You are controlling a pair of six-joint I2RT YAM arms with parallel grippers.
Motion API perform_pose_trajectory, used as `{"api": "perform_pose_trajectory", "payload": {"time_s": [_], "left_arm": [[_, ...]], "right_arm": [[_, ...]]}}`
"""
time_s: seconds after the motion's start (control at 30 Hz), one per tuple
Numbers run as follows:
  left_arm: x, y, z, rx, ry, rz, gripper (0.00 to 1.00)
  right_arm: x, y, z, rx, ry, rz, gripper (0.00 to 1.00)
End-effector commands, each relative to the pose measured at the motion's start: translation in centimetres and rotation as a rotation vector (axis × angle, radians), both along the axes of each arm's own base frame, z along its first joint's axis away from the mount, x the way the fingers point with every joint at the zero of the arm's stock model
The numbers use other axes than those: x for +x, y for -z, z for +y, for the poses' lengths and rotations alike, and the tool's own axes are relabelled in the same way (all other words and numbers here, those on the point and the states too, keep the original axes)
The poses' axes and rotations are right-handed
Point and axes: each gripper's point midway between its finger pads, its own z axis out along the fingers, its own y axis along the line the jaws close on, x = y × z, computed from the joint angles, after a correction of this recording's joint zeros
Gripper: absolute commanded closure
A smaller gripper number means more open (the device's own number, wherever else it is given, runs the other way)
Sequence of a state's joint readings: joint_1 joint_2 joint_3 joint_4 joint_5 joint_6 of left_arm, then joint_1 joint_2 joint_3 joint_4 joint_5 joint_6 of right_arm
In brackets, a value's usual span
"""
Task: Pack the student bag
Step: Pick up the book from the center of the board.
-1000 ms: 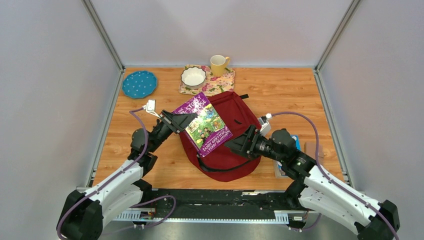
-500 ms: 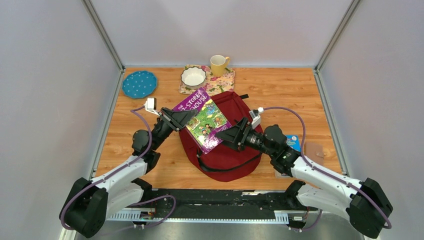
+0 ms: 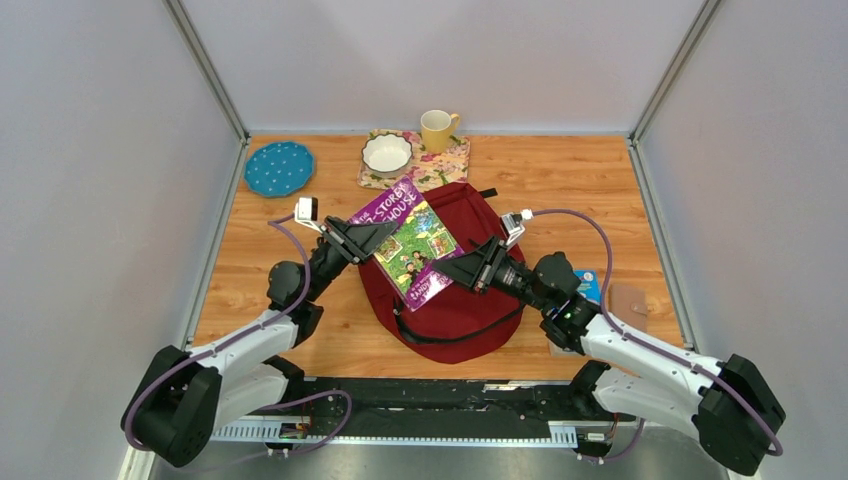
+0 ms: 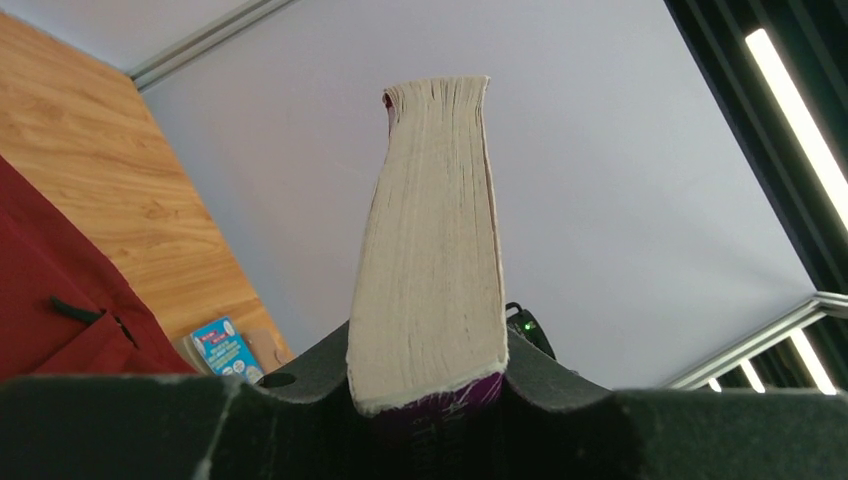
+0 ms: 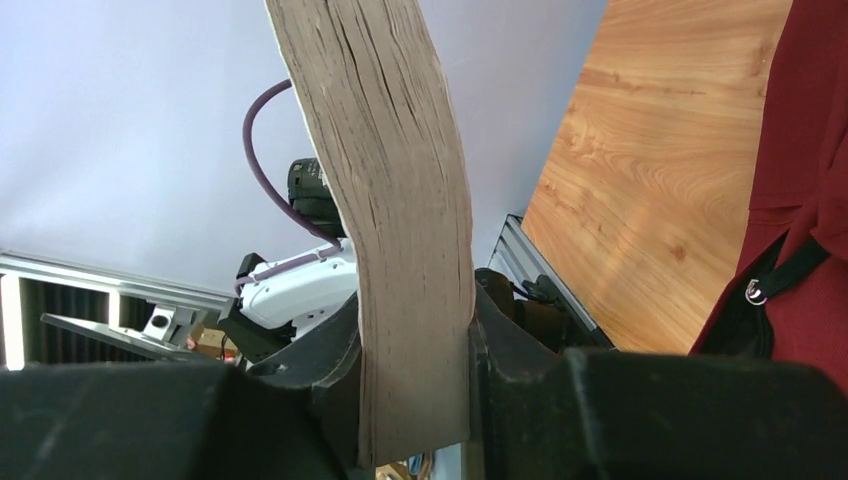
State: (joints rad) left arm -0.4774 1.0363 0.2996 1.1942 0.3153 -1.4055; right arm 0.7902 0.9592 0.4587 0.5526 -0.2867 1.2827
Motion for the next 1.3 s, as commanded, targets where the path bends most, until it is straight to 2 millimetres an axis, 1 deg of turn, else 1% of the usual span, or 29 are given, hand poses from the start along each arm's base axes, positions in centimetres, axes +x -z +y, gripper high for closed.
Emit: {"api": "perform_pose_trajectory", "payload": {"time_s": [0.0, 0.03, 0.07, 0.1, 0.13, 0.2, 0.23, 0.27, 0.3, 0.33, 0.37, 0.43, 0.5, 0.57, 0.6, 0.63, 0.67, 0.7, 0.73, 0.77, 0.8, 0.83, 0.9, 0.93, 0.97, 1.0, 1.03, 1.17, 1.27], "left_arm": [[-1.8, -3.3, 0.2, 0.023, 0.003, -0.157, 0.58], [-1.3, -1.5, -0.5, 0.093, 0.019, -0.098, 0.53], [-1.1, -1.6, -0.7, 0.129, 0.019, -0.105, 0.46], [-0.9, -1.2, -0.9, 0.176, 0.006, -0.116, 0.42], [-0.7, 0.0, -1.3, 0.224, 0.024, -0.070, 0.40], [-0.5, 0.4, -1.4, 0.284, 0.019, -0.080, 0.36], [-0.4, 1.5, -1.6, 0.324, 0.030, -0.043, 0.36], [-0.4, 1.3, -1.7, 0.338, 0.035, -0.050, 0.36], [-0.4, 1.4, -1.8, 0.355, 0.039, -0.057, 0.36], [-0.6, 1.7, -2.0, 0.369, 0.056, -0.054, 0.36], [-0.5, 1.4, -2.1, 0.372, 0.060, -0.064, 0.43], [-0.8, 1.4, -2.4, 0.388, 0.088, -0.077, 0.51], [-0.9, 1.2, -2.5, 0.400, 0.099, -0.083, 0.76], [-0.8, 1.8, -2.7, 0.419, 0.110, -0.063, 0.98], [-0.9, 1.8, -2.6, 0.413, 0.109, -0.057, 1.00], [-0.8, 1.6, -2.5, 0.399, 0.097, -0.061, 1.00], [-0.8, 1.9, -2.3, 0.388, 0.089, -0.055, 1.00], [-0.9, 1.7, -2.2, 0.352, 0.085, -0.039, 1.00], [-0.8, 0.5, -1.8, 0.298, 0.055, -0.075, 1.00], [-1.0, 1.0, -1.6, 0.275, 0.048, -0.066, 1.00], [-1.2, 0.5, -1.3, 0.229, 0.046, -0.058, 1.00], [-1.2, -0.6, -0.8, 0.181, 0.016, -0.090, 1.00], [-1.4, -1.1, -0.4, 0.146, 0.004, -0.101, 1.00], [-1.5, -1.7, -0.3, 0.131, -0.006, -0.119, 1.00], [-1.5, -2.1, -0.1, 0.120, -0.013, -0.128, 1.00], [-1.6, -2.4, 0.0, 0.110, -0.016, -0.137, 1.00], [-1.7, -3.0, 0.3, 0.090, -0.032, -0.154, 1.00], [-2.1, -3.9, 1.0, 0.045, -0.057, -0.186, 1.00], [-2.3, -4.0, 1.3, 0.027, -0.062, -0.194, 1.00]], "right_arm": [[0.0, -3.0, -1.3, 0.034, 0.053, -0.111, 1.00], [-0.2, -3.4, -1.5, 0.035, 0.055, -0.131, 1.00], [-0.3, -3.5, -1.6, 0.020, 0.057, -0.155, 1.00], [-0.4, -3.5, -1.7, 0.005, 0.058, -0.163, 1.00], [-0.6, -4.2, -1.9, 0.006, 0.058, -0.188, 1.00], [-0.6, -4.0, -2.0, -0.042, 0.066, -0.216, 1.00], [-0.6, -4.7, -2.1, -0.051, 0.067, -0.245, 1.00], [-0.7, -5.0, -2.1, -0.065, 0.061, -0.264, 1.00], [-0.7, -4.3, -2.0, -0.111, 0.056, -0.273, 1.00], [-0.6, -4.4, -2.0, -0.128, 0.055, -0.281, 1.00], [-0.8, -4.9, -2.0, -0.130, 0.047, -0.294, 1.00], [-0.6, -4.9, -2.0, -0.143, 0.047, -0.307, 1.00], [-0.4, -5.0, -2.1, -0.151, 0.046, -0.310, 1.00], [-0.1, -5.1, -2.5, -0.151, 0.058, -0.314, 1.00], [0.1, -5.1, -2.6, -0.153, 0.063, -0.308, 1.00], [0.3, -5.1, -2.7, -0.151, 0.071, -0.300, 0.95], [0.4, -5.1, -2.7, -0.152, 0.074, -0.295, 0.86], [0.4, -4.8, -2.8, -0.152, 0.075, -0.282, 0.76], [0.4, -4.5, -2.7, -0.150, 0.073, -0.267, 0.58], [0.3, -4.3, -2.7, -0.136, 0.070, -0.240, 0.49], [0.3, -4.1, -2.7, -0.126, 0.069, -0.231, 0.42], [0.3, -2.9, -2.8, -0.134, 0.070, -0.203, 0.34], [0.3, -2.2, -2.8, -0.115, 0.075, -0.162, 0.30], [0.3, -1.0, -2.9, -0.119, 0.076, -0.129, 0.29], [0.3, -0.5, -2.9, -0.111, 0.079, -0.112, 0.29], [0.2, -0.6, -2.9, -0.079, 0.078, -0.095, 0.28], [0.1, 0.5, -2.9, -0.085, 0.075, -0.072, 0.28], [0.2, 1.8, -2.8, -0.089, 0.095, -0.033, 0.28], [0.3, 1.6, -2.7, -0.066, 0.095, -0.035, 0.27]]}}
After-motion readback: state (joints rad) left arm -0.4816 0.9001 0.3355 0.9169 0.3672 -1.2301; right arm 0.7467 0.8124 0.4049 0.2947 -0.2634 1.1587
